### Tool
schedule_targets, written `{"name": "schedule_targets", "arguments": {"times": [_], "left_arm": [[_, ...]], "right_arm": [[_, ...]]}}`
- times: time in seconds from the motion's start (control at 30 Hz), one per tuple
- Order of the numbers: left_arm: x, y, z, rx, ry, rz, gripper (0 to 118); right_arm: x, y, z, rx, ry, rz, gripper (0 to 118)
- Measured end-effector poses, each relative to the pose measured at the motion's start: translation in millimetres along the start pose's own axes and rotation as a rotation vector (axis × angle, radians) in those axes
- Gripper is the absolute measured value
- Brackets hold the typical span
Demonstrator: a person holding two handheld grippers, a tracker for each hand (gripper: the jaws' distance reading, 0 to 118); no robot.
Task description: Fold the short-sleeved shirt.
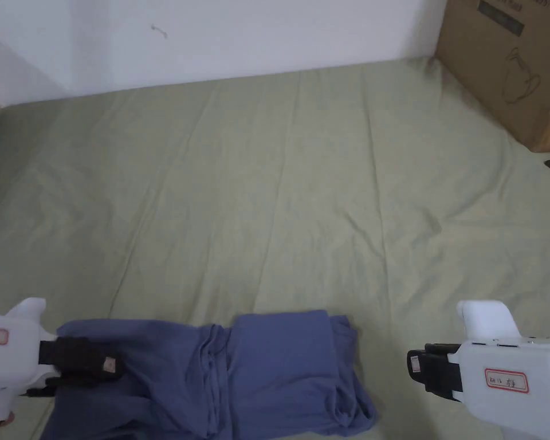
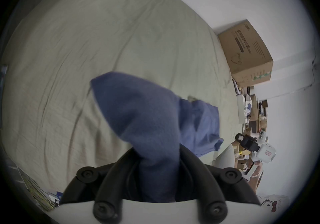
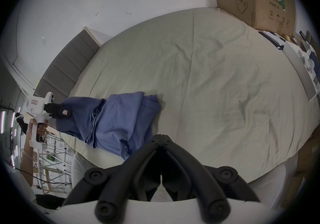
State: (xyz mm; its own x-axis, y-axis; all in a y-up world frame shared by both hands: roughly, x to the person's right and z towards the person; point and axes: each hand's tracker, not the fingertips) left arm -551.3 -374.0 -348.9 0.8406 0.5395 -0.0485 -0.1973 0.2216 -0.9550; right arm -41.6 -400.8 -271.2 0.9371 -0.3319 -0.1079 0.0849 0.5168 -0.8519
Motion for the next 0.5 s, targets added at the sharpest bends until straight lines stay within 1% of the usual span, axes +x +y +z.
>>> {"name": "schedule_targets", "arguments": {"times": [0.07, 0.13, 0.2, 0.27, 0.37, 0.43, 0.5], "left_arm": [[25, 1, -1, 0.000, 0.001, -0.006, 11], [53, 1, -6, -0.015, -0.033, -0.001, 11], [84, -1, -20, -0.051, -0.074, -0.084, 11], [113, -3, -40, -0.066, -0.035, -0.139, 11], [145, -5, -84, -0.135, -0.019, -0.215, 11], [154, -4, -113, -0.164, 0.026, -0.196, 11], [166, -4, -136, -0.171, 0.019, -0.195, 11]], "right_arm": [[3, 0, 1, 0.002, -0.001, -0.002, 0], [7, 0, 4, 0.008, -0.001, -0.008, 0], [12, -1, 6, 0.018, 0.005, -0.019, 0], [17, -2, 7, 0.023, 0.004, -0.031, 0], [25, -5, 10, 0.025, 0.001, -0.047, 0], [32, -8, 13, 0.026, -0.001, -0.059, 0], [40, -11, 15, 0.027, -0.007, -0.078, 0]]}}
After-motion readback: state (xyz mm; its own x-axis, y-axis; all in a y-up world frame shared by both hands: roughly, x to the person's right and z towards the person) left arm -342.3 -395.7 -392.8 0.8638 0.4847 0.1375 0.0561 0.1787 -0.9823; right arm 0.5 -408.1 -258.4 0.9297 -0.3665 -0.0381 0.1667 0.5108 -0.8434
